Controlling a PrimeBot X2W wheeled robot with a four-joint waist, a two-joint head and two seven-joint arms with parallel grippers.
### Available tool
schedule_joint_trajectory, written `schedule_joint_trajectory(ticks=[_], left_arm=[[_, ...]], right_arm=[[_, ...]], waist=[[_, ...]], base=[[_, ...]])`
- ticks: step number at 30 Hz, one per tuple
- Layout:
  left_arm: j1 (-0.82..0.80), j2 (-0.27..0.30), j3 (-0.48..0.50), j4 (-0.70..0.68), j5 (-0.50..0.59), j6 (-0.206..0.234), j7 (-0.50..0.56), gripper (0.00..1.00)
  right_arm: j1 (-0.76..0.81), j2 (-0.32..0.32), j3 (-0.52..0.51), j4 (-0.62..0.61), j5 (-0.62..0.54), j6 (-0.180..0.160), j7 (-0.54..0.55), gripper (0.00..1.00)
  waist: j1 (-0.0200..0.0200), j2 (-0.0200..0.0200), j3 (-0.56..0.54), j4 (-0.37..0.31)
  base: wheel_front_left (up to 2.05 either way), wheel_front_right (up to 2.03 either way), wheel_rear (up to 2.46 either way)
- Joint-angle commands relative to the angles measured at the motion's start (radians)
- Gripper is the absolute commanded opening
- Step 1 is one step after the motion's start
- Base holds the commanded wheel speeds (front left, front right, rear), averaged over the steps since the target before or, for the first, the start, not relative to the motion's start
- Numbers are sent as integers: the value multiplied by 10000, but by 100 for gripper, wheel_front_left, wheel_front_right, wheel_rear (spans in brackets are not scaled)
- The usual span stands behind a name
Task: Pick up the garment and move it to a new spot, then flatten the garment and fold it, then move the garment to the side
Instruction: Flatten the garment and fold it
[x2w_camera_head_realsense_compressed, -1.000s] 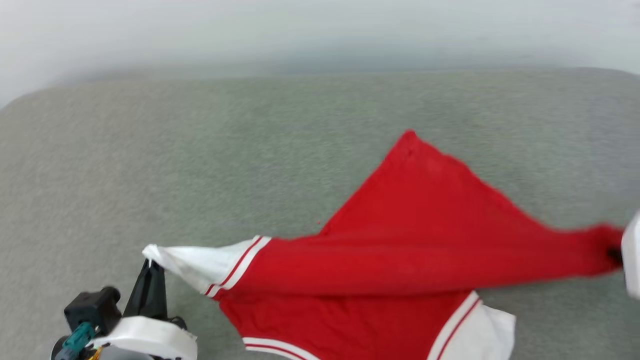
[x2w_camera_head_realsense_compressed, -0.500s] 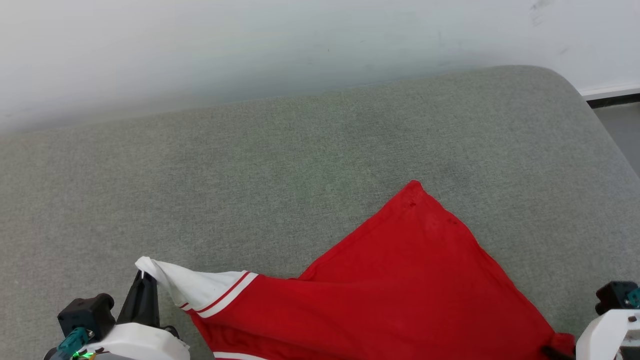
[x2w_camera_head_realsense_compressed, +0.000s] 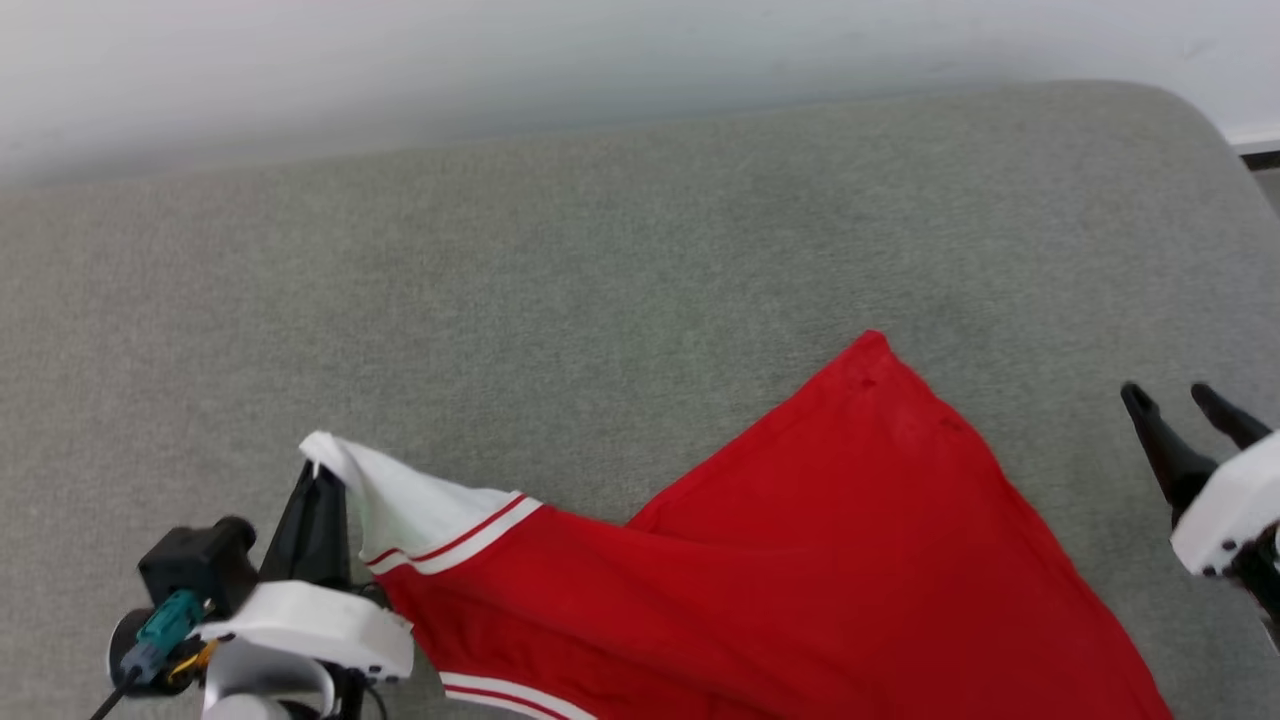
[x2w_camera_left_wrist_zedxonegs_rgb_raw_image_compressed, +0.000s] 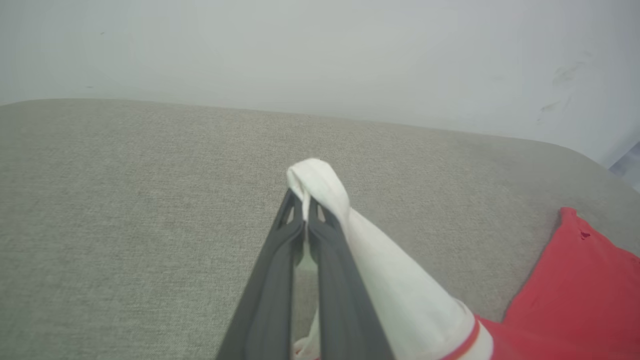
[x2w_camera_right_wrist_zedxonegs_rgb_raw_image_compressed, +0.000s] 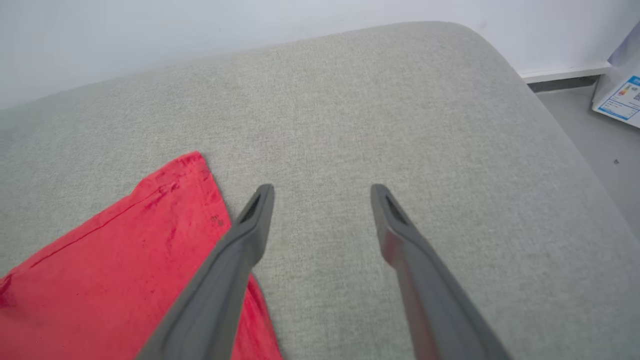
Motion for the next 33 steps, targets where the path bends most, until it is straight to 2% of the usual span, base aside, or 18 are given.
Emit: schedule_joint_trajectory(ticks=[1,4,8,15,19,25,26,27,33], left_arm=[[-247,-38,-75,-78,81,-34,-32,0],[-667,-160,-236,-174,195,-97,-81,0],[-1129,-334,-487,-172,321,-221,-169,0],[-1770,-608,-744,-66,391,-400,-347,0],[-2035,-742,-864,19,397,-510,-460,0],[-2170,-824,-917,243,351,-605,-577,0],[-2174,-830,-922,281,331,-623,-599,0],[-2173,-834,-928,326,321,-631,-624,0],[-2102,-744,-891,567,274,-649,-599,0]], right_arm=[[-331,-70,139,86,139,-4,63,100],[-1121,-398,731,331,500,-4,867,100],[-2126,-893,1414,338,956,-4,2653,100],[-3527,-780,2013,646,1183,-4,5579,100],[-3901,-656,2501,830,1119,-4,6452,100],[-3677,-444,3355,1591,1133,-4,7173,100],[-3618,-382,3453,1668,1220,-2,7216,35],[-3552,-352,3564,1731,1292,-1,7277,0],[-3706,-567,3792,1757,1528,9,7089,0]], waist=[[0,-1,368,317],[0,-1,760,640],[0,-1,1231,1038],[0,-1,1967,1559],[0,-1,2251,1786],[0,-1,2377,1963],[0,-1,2368,1982],[0,-1,2337,1998],[0,-1,2115,1986]], base=[[0,0,0],[0,0,0],[0,0,0],[0,0,0],[0,0,0],[0,0,0],[0,0,0],[0,0,0],[0,0,0]])
